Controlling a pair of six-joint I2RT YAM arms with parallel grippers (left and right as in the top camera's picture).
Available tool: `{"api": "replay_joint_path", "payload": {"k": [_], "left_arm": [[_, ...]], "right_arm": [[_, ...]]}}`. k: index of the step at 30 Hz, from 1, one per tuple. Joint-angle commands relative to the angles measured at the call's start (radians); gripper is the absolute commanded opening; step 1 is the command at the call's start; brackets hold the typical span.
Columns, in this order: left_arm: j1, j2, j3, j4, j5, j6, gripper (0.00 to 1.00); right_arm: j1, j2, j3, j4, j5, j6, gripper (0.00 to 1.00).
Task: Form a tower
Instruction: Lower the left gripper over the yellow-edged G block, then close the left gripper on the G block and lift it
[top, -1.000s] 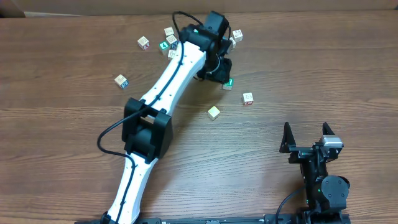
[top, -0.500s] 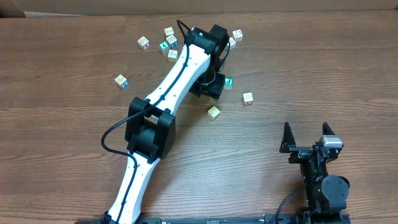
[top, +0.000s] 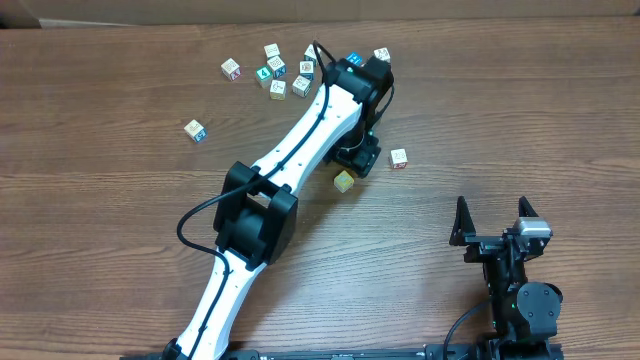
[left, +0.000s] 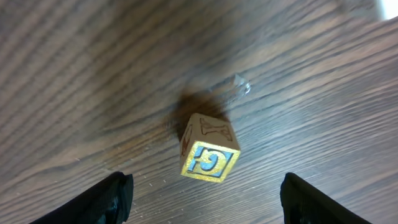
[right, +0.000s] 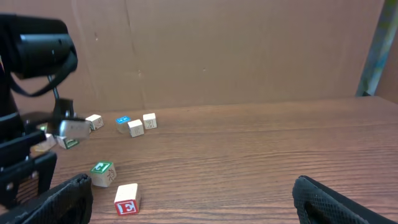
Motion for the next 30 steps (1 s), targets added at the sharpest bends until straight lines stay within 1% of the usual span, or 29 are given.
{"api": "replay_joint_path", "payload": {"k": [1,6,9,11,16,25,26,27,28,30], "left_arm": [[-0.003,0.003,-0.071,0.016,-0.023,0.013,0.71],[-0.002,0.003,-0.132,0.066,-0.043,-0.018,0.64],[-0.002,0.003,-0.143,0.096,-0.043,-0.019,0.62],[-0.002,0.003,-0.143,0.108,-0.043,-0.021,0.56],[-0.002,0.003,-0.143,0.128,-0.042,-0.06,0.54],[-0.002,0.003,-0.143,0.115,-0.031,-0.063,0.48],[-0.002,0.003,-0.143,0.113,-0.031,-0.062,0.44],[-0.002,0.003,-0.143,0.111,-0.031,-0.062,0.36],[-0.002,0.003,-0.143,0.11,-0.031,-0.062,0.33],[-0.002,0.003,-0.143,0.109,-0.031,-0.062,0.32]], "right_arm": [[-0.007,-0.01,-0.011,0.003,-0.001,-0.005,1.0],[-0.007,-0.01,-0.011,0.003,-0.001,-0.005,1.0],[-0.007,-0.01,-0.011,0.003,-0.001,-0.005,1.0],[-0.007,-0.01,-0.011,0.003,-0.001,-0.005,1.0],[-0.007,-0.01,-0.011,0.003,-0.001,-0.005,1.0],[-0.007,-0.01,-0.011,0.003,-0.001,-0.005,1.0],[-0.007,-0.01,-0.011,0.003,-0.001,-0.005,1.0],[-0.007,-0.01,-0.011,0.003,-0.001,-0.005,1.0],[-0.007,-0.01,-0.011,0.003,-0.001,-0.005,1.0],[-0.007,-0.01,-0.011,0.003,-0.001,-0.005,1.0]]}}
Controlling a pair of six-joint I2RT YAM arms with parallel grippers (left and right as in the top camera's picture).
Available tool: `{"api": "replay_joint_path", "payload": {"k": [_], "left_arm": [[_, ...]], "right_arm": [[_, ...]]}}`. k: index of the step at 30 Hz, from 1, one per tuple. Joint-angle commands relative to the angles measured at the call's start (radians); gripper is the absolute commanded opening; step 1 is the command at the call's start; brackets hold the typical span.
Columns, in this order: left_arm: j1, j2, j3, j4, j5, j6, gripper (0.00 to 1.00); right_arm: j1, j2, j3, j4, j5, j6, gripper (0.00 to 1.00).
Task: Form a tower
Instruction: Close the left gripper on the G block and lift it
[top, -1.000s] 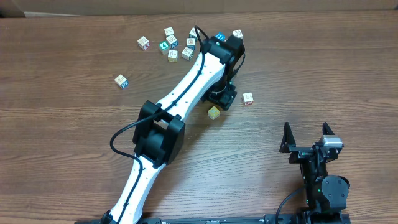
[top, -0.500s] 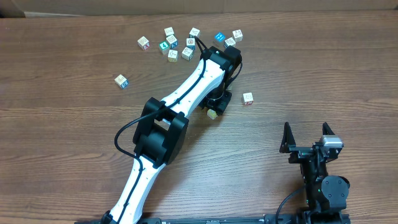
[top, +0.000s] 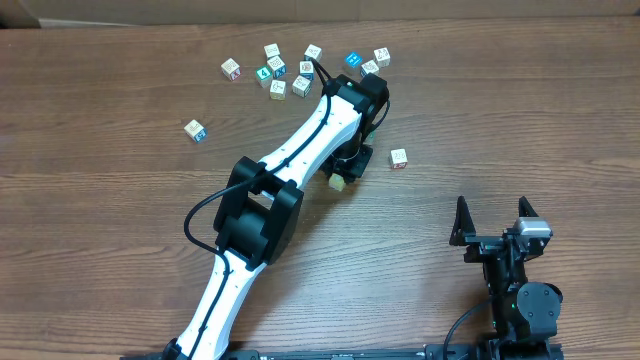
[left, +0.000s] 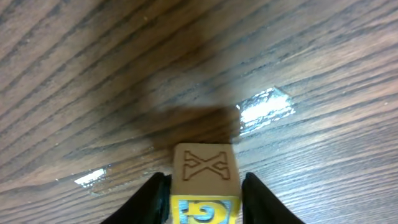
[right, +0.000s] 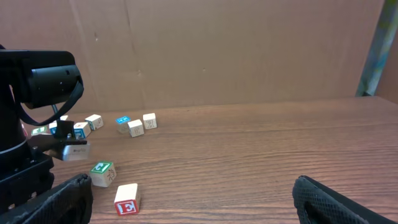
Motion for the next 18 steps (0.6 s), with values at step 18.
{"api": "replay_joint_path", "payload": {"k": [18], "left_arm": [[-0.001,0.003,-0.007,-0.019,0.001,-0.003,0.37]], "right_arm": [[-0.007,-0.01,-0.011,0.004,-0.001,-0.005,1.0]]}}
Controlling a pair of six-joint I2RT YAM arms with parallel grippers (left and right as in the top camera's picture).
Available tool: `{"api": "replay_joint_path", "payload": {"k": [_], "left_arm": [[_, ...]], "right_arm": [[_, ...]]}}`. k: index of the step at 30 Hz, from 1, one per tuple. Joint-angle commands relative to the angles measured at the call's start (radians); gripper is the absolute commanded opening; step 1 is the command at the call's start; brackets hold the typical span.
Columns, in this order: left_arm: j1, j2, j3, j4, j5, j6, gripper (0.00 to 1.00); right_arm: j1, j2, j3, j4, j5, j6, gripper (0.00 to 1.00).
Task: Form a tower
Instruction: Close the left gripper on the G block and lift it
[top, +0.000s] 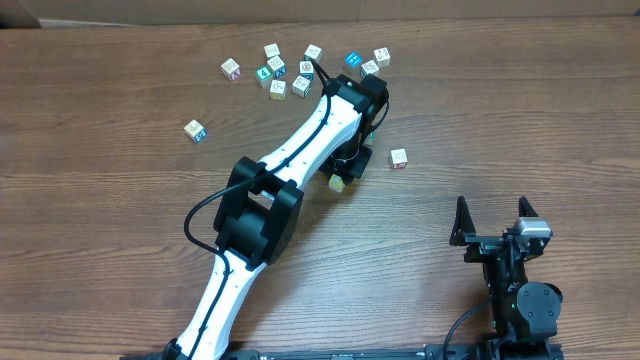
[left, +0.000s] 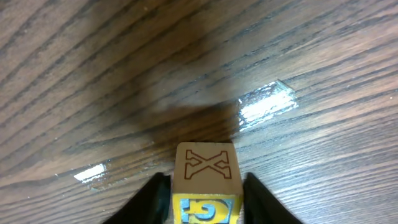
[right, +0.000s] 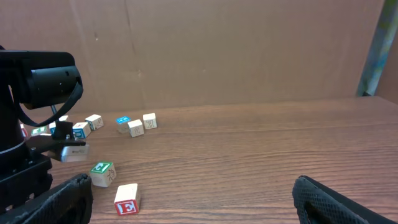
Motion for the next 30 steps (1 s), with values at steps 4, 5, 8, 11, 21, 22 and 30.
{"api": "replay_joint_path", "payload": {"k": [4,5,8,11,21,22,30], "left_arm": [[-0.001,0.003,-0.006,-0.008,0.001,0.0,0.32],[-0.001,0.003,-0.006,-0.008,0.001,0.0,0.3],[-0.001,0.003,-0.006,-0.007,0.001,0.0,0.26],[-0.001,0.003,-0.006,-0.006,0.001,0.0,0.23],[-0.002,0.003,-0.006,-0.012,0.001,-0.017,0.32],[-0.002,0.003,-0.006,-0.013,0.001,-0.024,0.32],[-0.003,0.003,-0.006,-0.017,0.001,-0.054,0.43]], "right_arm": [[-0.006,-0.01,-0.011,0.003,-0.001,-0.005,1.0],[-0.006,-0.01,-0.011,0.003,-0.001,-0.005,1.0],[-0.006,-0.01,-0.011,0.003,-0.001,-0.005,1.0],[-0.006,-0.01,-0.011,0.003,-0.001,-0.005,1.0],[-0.006,-0.01,-0.011,0.003,-0.001,-0.005,1.0],[-0.006,-0.01,-0.011,0.003,-0.001,-0.005,1.0],[-0.006,-0.01,-0.011,0.003,-0.001,-0.005,1.0]]}}
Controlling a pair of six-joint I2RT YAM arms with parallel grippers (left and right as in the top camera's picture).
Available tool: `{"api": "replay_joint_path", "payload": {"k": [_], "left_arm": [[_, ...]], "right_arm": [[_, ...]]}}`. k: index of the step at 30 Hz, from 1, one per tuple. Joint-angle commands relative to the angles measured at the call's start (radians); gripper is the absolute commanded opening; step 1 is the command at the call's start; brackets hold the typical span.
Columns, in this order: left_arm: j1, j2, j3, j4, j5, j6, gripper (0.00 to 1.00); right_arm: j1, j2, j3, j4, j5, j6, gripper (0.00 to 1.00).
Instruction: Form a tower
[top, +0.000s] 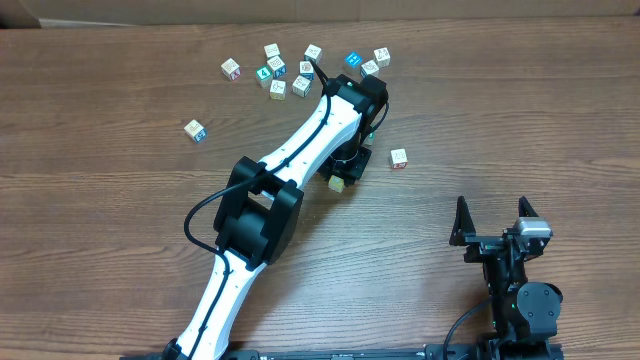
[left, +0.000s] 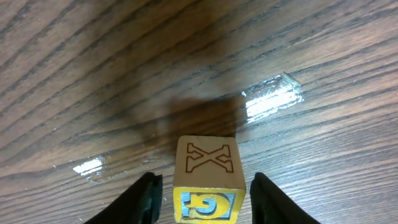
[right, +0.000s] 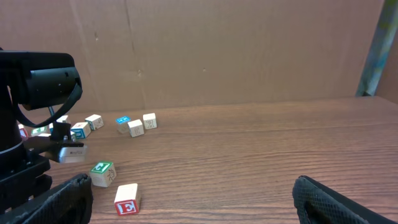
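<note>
A wooden block (left: 207, 180) with an X on top and a yellow and blue letter face stands on the brown table between the fingers of my left gripper (left: 208, 202). The jaws are open, with a narrow gap on each side of the block. From overhead the same block (top: 340, 183) shows just below the left gripper (top: 347, 168), near the table's middle. A block with a red E (top: 399, 158) lies a little to its right. My right gripper (right: 189, 183) rests open and empty at the near right (top: 490, 238).
Several loose letter blocks (top: 300, 68) lie scattered at the far edge, and one blue-marked block (top: 195, 130) sits alone at the left. The right wrist view shows the red E block (right: 126, 199) and a green-topped block (right: 102, 173) beside the left arm.
My left gripper's fingers, pressed against the X block's sides before, now stand slightly apart from it. The block has not shifted. The right arm is unchanged.
At first my left gripper hung wide open above the tilted X block. Then it was down around the block and shut on its sides, and stayed so. Now the fingers have parted from the block where it stands.
</note>
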Motion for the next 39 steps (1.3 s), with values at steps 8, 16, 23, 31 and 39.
{"api": "replay_joint_path", "payload": {"k": [8,16,23,31,39], "left_arm": [[-0.003,0.003,-0.006,0.001,0.0,-0.108,0.42],[-0.003,0.003,-0.006,0.0,0.0,-0.144,0.36],[0.002,0.001,-0.006,-0.018,0.0,-0.144,0.24],[0.072,-0.046,-0.002,-0.077,-0.007,-0.148,0.23],[0.152,-0.078,-0.003,-0.108,-0.009,-0.188,0.24]], "right_arm": [[-0.007,-0.01,-0.011,0.004,-0.001,-0.004,1.0],[-0.007,-0.01,-0.011,0.004,-0.001,-0.004,1.0],[-0.007,-0.01,-0.011,0.004,-0.001,-0.004,1.0],[-0.007,-0.01,-0.011,0.004,-0.001,-0.004,1.0],[-0.007,-0.01,-0.011,0.004,-0.001,-0.004,1.0]]}}
